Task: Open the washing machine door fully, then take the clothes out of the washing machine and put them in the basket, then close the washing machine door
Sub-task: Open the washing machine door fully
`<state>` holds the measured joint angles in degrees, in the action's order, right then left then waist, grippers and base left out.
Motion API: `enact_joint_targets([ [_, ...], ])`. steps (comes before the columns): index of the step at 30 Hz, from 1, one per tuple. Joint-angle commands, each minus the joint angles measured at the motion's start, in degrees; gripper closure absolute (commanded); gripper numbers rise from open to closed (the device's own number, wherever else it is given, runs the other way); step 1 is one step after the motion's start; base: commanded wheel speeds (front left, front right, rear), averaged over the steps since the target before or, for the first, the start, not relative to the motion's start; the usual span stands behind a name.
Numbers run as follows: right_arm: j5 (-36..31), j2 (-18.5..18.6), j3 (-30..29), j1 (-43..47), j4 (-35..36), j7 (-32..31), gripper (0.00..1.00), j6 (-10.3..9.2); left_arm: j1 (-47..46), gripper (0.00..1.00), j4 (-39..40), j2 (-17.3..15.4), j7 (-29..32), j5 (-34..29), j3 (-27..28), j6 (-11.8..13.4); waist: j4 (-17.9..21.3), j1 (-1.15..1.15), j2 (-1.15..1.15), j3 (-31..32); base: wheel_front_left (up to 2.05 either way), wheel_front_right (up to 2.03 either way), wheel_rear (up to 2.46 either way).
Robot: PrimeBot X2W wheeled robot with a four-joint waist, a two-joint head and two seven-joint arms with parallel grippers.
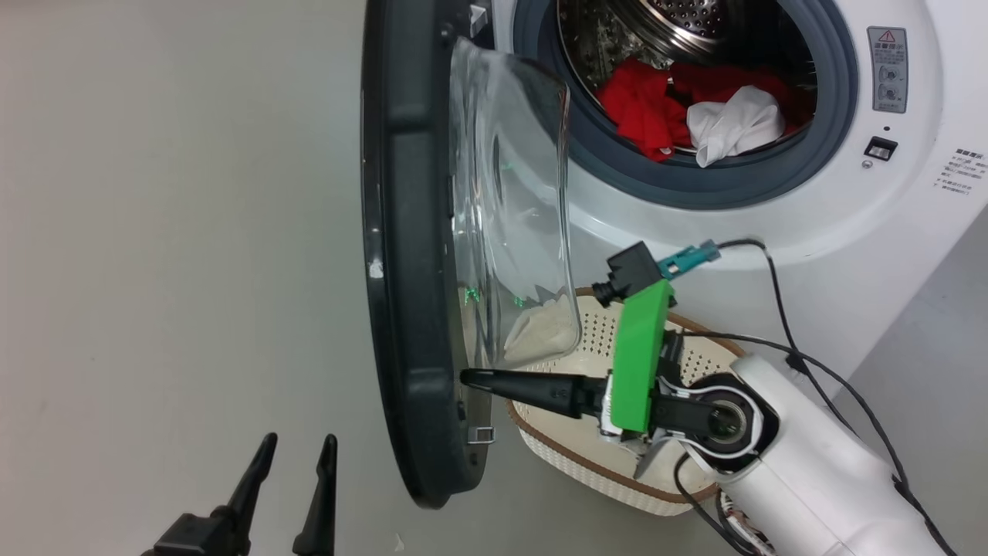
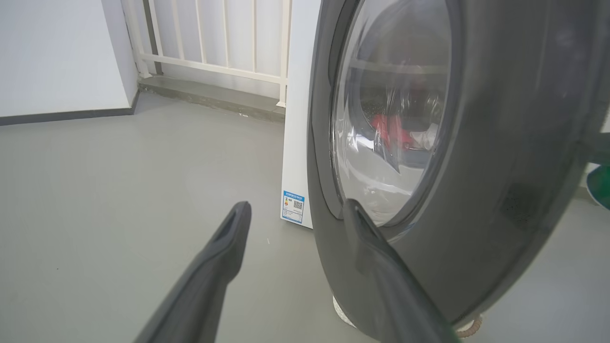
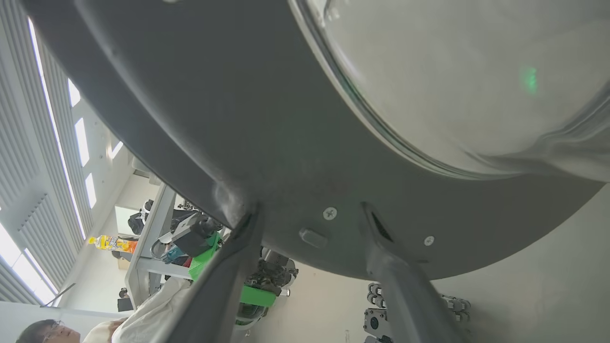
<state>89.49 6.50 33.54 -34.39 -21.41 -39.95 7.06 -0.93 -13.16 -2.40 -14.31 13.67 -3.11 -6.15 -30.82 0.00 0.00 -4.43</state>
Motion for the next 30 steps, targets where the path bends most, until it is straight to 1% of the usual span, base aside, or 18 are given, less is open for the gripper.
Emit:
enact_joint_targets([
  [1, -0.44, -0.15, -0.68, 0.77, 1.72, 1.08, 0.00, 0.43, -0.92, 0.00, 0.81, -0.48, -0.69, -0.41, 1.79, -0.30, 0.14, 0.00, 0.00, 0.23, 0.00, 0.00, 0.00],
  [10, -1.70, 3.14, -1.25, 4.95, 1.50, 4.86, 0.00, 0.43, -1.14, 0.00, -0.53, -0.48, -0.69, -0.84, 3.12, -0.84, 2.13, 0.00, 0.00, 1.11, 0.00, 0.00, 0.00],
  [20, -1.70, 5.23, -2.76, 9.52, 1.79, 10.71, 0.00, 0.43, -0.91, 0.00, -0.53, -0.48, -0.69, -0.93, 4.69, -1.06, 4.42, 0.00, 0.00, 1.22, 0.00, 0.00, 0.00],
  [26, -2.18, 6.75, -4.47, 13.20, 1.90, 16.38, 0.00, 0.43, -0.39, 0.00, -0.68, -0.48, -0.69, -1.12, 5.59, -1.13, 5.46, 0.00, 0.00, 1.72, 0.00, 0.00, 0.00],
  [30, -3.09, 7.89, -4.48, 15.68, 1.37, 19.83, 0.00, 0.43, -0.12, 0.00, -0.71, -0.48, -0.69, -1.26, 6.26, -1.18, 5.92, 0.00, 0.00, 2.11, 0.00, 0.00, 0.00],
])
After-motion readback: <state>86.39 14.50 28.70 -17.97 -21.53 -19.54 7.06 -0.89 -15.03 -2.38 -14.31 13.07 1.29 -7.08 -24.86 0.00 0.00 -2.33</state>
